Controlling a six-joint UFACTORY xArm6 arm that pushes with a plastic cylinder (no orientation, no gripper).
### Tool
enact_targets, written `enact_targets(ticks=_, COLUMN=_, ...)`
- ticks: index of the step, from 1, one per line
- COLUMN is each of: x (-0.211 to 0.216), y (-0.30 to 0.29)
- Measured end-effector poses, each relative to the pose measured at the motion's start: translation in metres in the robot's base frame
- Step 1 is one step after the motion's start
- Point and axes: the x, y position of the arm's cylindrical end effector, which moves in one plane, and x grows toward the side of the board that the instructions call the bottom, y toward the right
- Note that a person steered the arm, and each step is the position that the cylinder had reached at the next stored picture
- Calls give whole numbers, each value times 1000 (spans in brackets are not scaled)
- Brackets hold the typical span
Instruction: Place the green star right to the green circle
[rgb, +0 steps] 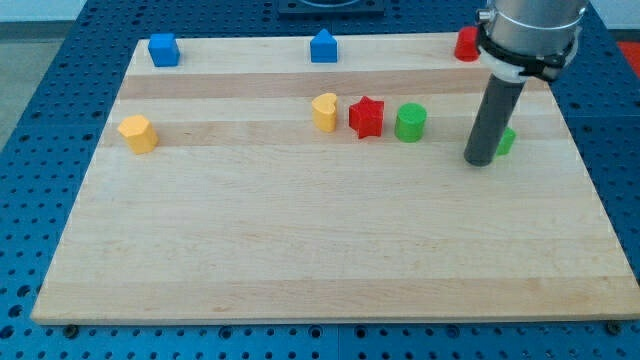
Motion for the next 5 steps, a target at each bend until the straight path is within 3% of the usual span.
enact_targets(ticks=1, x=-6, y=4)
enact_targets(ticks=3, x=-6, y=-48)
enact_targets(ticks=5, x=-28, y=-33)
